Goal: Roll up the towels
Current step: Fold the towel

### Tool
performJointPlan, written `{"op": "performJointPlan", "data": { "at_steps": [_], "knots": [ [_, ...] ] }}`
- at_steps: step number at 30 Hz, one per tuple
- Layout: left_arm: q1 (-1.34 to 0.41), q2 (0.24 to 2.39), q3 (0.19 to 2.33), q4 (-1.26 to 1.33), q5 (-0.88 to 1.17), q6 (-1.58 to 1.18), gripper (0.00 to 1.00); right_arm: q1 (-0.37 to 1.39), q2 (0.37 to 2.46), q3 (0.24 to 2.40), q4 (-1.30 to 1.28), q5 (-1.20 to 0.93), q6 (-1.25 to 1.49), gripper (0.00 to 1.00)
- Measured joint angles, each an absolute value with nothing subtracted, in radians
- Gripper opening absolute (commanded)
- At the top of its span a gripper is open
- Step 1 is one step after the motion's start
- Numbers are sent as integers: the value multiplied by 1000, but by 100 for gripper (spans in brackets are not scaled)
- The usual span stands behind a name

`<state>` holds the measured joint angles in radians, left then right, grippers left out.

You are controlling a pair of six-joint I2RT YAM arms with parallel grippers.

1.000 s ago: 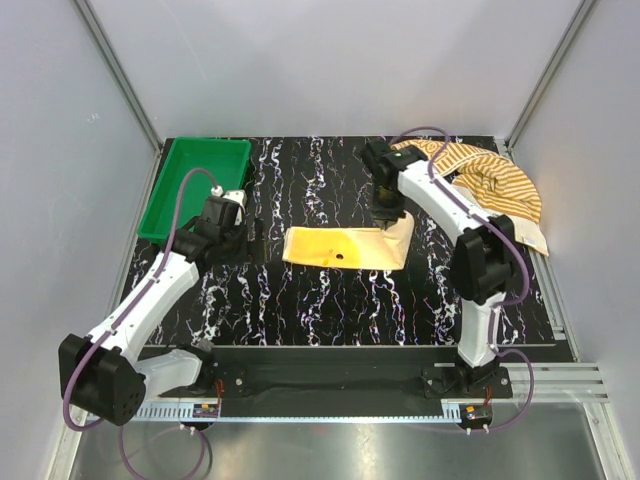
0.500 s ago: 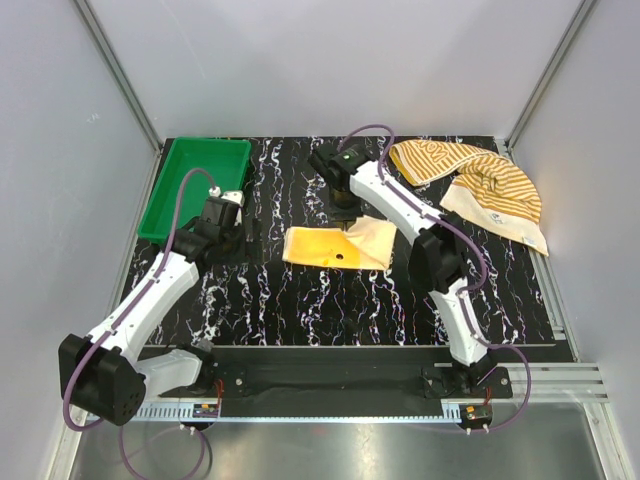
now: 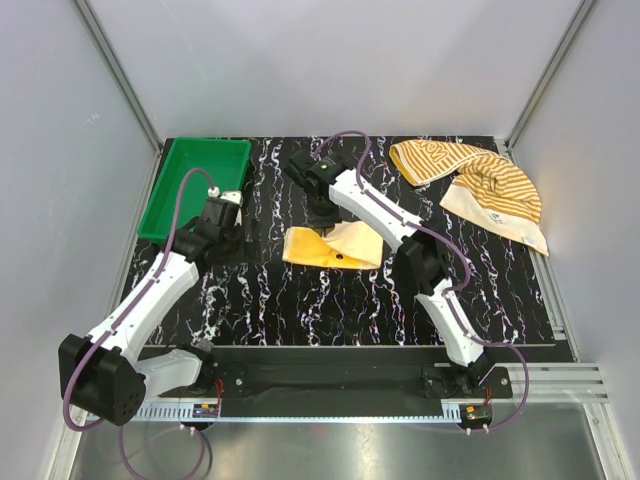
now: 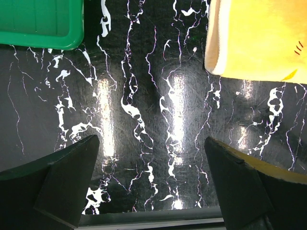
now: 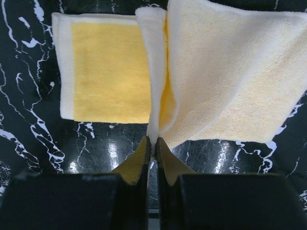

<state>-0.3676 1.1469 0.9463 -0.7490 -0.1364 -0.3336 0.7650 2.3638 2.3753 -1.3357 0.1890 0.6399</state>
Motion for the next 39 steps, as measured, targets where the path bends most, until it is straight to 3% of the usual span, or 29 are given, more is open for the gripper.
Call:
{"op": "performJointPlan", "data": {
  "at_steps": [32,35,37,39],
  "knots": [
    [-368,1147,946,-755,-167,-339,99,873,2499,2465,-1242,60,706,1],
    [-368,1147,946,-755,-168,-339,99,873,2502,2458,-1220,59,708,15],
    [-368,1147,946,-755,-170,-339,99,873,2502,2445,-1199,58,716,33],
    [-368,1147,946,-755,-170,-339,99,873,2502,2428,-1174,58,719,42]
  ]
}}
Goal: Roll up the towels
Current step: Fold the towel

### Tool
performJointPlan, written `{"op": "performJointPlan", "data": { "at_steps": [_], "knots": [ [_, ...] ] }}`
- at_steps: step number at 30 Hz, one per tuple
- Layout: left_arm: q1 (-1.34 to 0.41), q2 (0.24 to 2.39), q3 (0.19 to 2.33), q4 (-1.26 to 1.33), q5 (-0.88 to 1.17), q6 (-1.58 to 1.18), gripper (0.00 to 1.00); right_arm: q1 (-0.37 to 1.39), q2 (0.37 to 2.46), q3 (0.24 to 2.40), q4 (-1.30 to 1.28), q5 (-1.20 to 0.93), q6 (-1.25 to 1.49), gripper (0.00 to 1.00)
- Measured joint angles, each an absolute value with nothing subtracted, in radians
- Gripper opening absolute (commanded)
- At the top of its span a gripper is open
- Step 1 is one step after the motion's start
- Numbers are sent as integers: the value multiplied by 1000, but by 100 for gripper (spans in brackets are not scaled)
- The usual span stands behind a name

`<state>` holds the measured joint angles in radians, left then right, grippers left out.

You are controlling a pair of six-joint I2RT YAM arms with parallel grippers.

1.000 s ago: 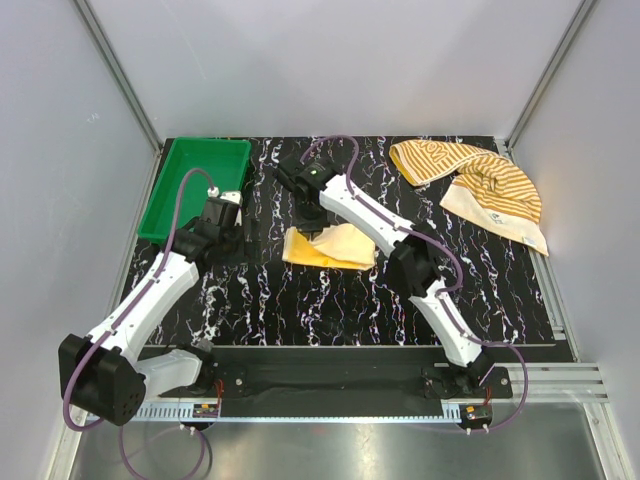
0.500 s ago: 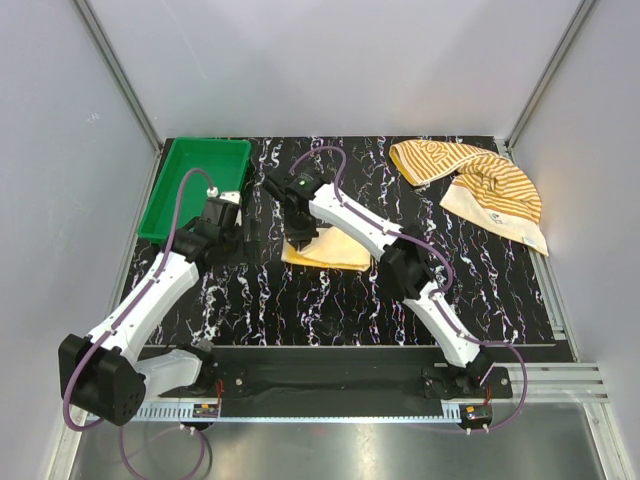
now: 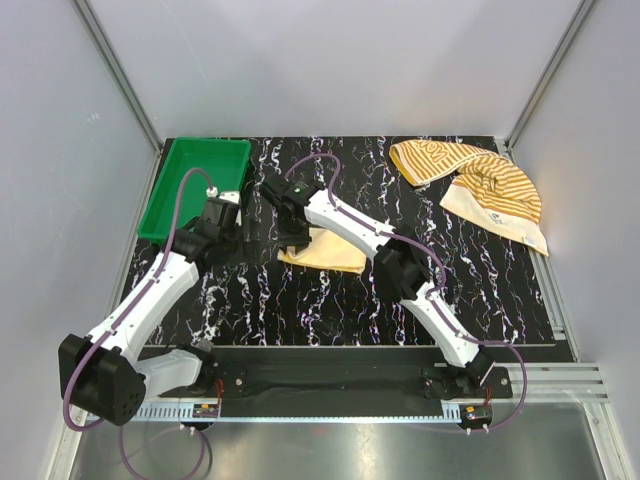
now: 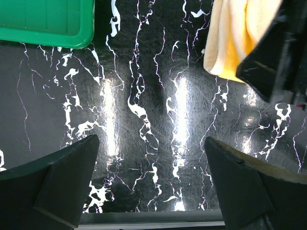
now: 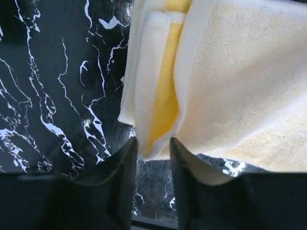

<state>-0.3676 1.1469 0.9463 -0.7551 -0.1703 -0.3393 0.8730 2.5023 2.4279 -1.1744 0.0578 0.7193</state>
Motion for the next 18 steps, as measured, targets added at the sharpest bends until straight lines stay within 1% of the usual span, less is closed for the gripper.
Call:
{"op": "performJointPlan", "data": {
  "at_steps": [1,2,3,5,6,7,12,14,16,18],
  "knots": [
    [-368,1147,946,-755,-171,-339,99,873,2502,2418,-1161,57,722,57],
    [-368,1147,946,-755,-172,-339,99,873,2502,2407,-1147,57,729,69],
    [-368,1147,946,-756,-173,-339,99,873,2502,2397,-1131,57,728,77],
    [-368,1147,946,-756,-176,-339,99,873,2503,2386,-1105,57,725,87],
    [-368,1147,946,-757,-179,-339,99,873,2503,2385,-1091,57,722,89],
    [-368,1147,946,-758,-182,-339,99,873,2503,2385,-1074,59,718,99],
    [-368,1148,946,-762,-197,-339,99,873,2498,2381,-1005,72,697,100],
    [-368,1150,946,-763,-203,-339,99,870,2472,2349,-988,95,687,100],
    [-368,1151,946,-762,-206,-339,99,866,2404,2255,-965,116,681,100],
    [-368,1151,946,-762,-207,-339,99,855,2289,2099,-936,142,678,100]
  ]
}}
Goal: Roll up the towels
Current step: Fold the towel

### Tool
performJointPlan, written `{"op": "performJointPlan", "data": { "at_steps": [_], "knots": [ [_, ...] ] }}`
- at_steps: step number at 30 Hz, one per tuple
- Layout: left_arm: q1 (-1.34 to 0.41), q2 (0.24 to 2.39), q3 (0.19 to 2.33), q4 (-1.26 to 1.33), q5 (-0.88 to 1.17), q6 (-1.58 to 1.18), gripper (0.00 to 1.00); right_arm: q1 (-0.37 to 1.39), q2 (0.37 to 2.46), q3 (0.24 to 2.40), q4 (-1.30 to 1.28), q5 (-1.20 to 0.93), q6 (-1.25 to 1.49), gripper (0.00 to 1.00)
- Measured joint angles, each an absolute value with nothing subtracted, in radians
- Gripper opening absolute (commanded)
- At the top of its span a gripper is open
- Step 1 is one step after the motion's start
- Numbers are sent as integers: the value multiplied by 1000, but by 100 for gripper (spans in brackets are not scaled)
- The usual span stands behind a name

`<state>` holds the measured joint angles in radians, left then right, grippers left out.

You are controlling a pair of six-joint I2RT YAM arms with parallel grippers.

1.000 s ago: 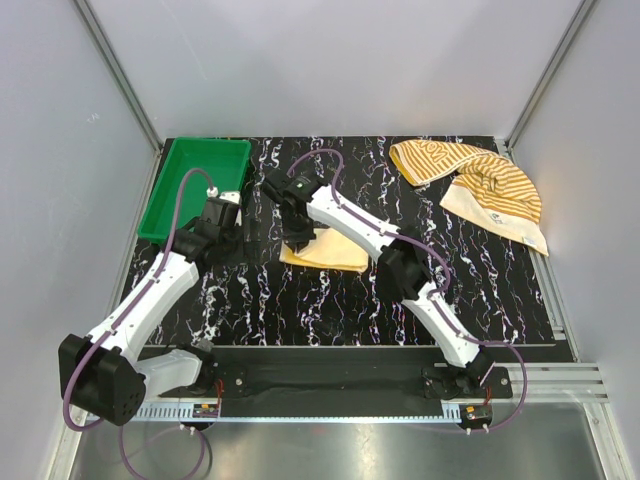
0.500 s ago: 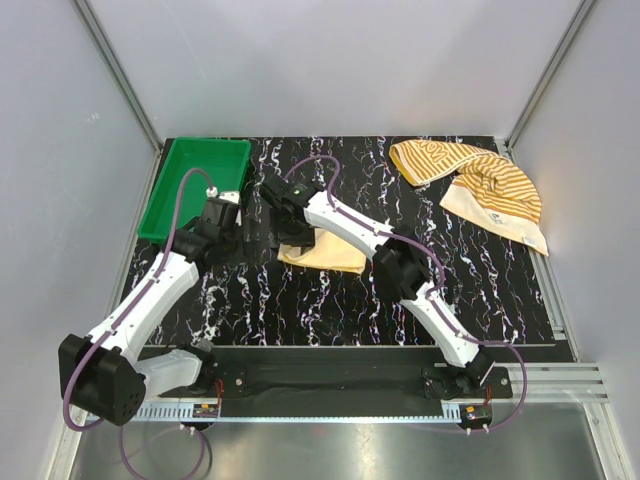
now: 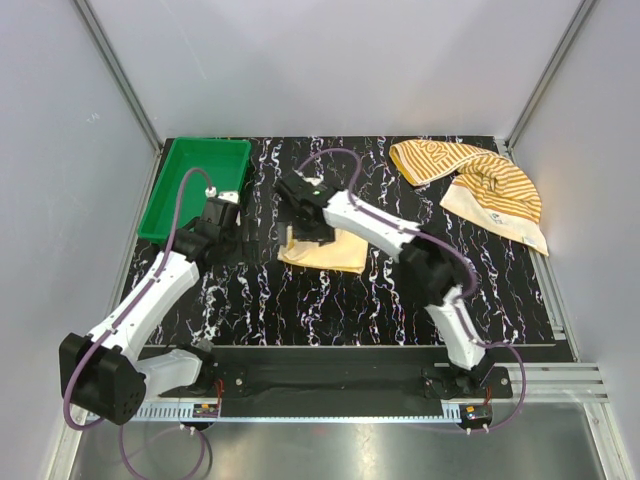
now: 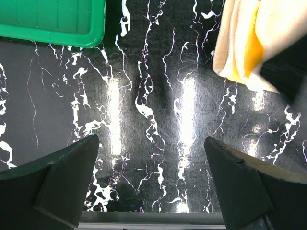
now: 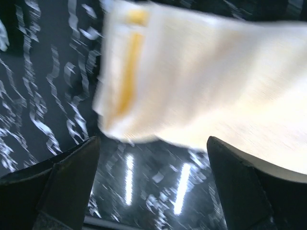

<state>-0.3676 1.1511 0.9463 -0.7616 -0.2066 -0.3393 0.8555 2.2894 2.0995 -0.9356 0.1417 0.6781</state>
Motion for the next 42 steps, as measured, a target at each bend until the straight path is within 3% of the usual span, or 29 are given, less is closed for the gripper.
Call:
{"op": "performJointPlan", "data": {
  "at_steps": [7,10,16,23,28,32,35,36,39,42],
  "knots": [
    [-368,1156,945,-743,-160,-336,94,768,1719,1456,-772,184,717,99],
    [-368,1184,945,-730,-130,-336,92,706,1599,1292,-704,163,742,94],
    [-368,1234,945,-723,-107,-334,92,644,1670,1149,-579,101,757,90],
    [-368,1238,944,-715,-114,-329,91,564,1724,1077,-435,20,769,73],
    [-368,1287,947,-713,-120,-331,88,536,1763,1048,-352,-34,773,47],
    [-368,1369,1022,-731,-117,-337,82,536,1775,1023,-309,-72,768,26],
    [-368,1452,1137,-715,-96,-344,75,536,1775,997,-270,-100,771,18],
    [-369,1478,1171,-699,-83,-344,67,535,1774,989,-254,-110,771,12],
    [-375,1568,1259,-634,-29,-348,56,535,1774,971,-219,-141,768,10],
    [-402,1653,1305,-575,14,-344,53,535,1773,963,-204,-158,759,9]
  ]
}}
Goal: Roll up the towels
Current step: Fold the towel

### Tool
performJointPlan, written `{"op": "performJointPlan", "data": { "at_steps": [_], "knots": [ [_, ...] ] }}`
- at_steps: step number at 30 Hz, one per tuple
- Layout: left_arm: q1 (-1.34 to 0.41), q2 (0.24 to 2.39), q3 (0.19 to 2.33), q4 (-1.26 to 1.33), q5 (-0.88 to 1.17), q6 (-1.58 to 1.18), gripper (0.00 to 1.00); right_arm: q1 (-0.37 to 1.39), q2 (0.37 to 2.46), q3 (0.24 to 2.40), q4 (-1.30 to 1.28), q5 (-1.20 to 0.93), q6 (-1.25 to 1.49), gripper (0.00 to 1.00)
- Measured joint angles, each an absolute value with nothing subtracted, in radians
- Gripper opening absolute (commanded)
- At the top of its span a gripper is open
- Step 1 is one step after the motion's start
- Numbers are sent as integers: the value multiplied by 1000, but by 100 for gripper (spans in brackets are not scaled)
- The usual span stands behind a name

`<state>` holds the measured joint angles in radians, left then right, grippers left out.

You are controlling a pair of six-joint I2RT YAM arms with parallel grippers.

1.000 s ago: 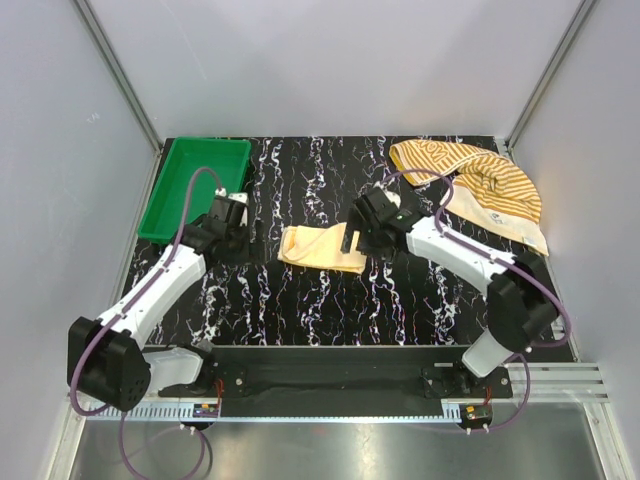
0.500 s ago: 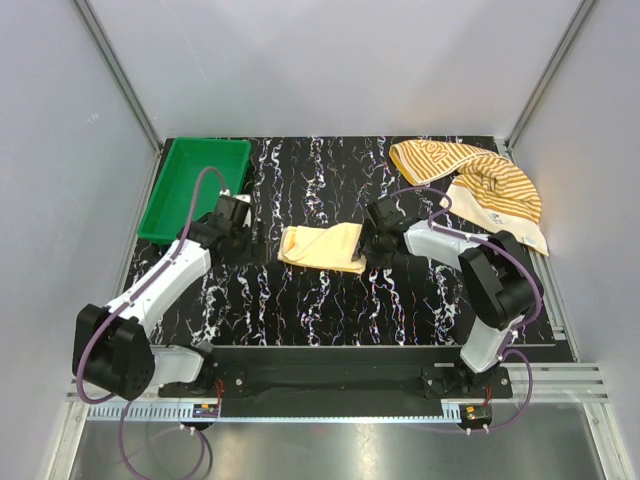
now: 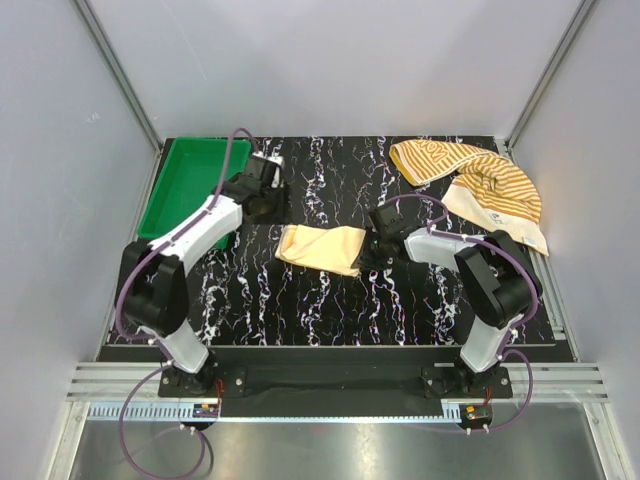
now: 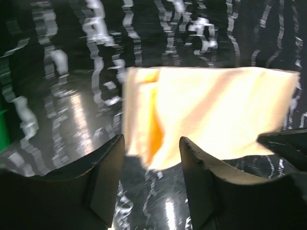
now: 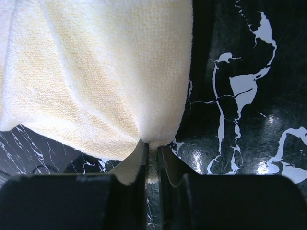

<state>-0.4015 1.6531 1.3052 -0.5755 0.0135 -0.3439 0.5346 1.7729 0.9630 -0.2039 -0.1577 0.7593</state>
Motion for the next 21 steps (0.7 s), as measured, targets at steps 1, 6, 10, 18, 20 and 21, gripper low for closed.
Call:
{"op": "performJointPlan", "data": {
  "at_steps": [1,6,10,18,20,21],
  "knots": [
    [-413,1679,1314,-562,28,-343,52,535,1772,962,-203,-160,755,9],
    [-473,1832,1336,-505,76,-341,52,535,1771,961,-206,-170,722,9],
    [-484,1913,1341,-498,75,-356,52,535,1770,961,-208,-176,702,8],
    [-479,1940,1360,-492,24,-374,54,534,1768,955,-204,-193,682,8],
    [-479,1940,1360,-491,7,-375,54,534,1768,954,-204,-197,679,8],
    [-479,1940,1360,-492,-2,-374,54,534,1768,954,-204,-197,677,8]
  ]
}}
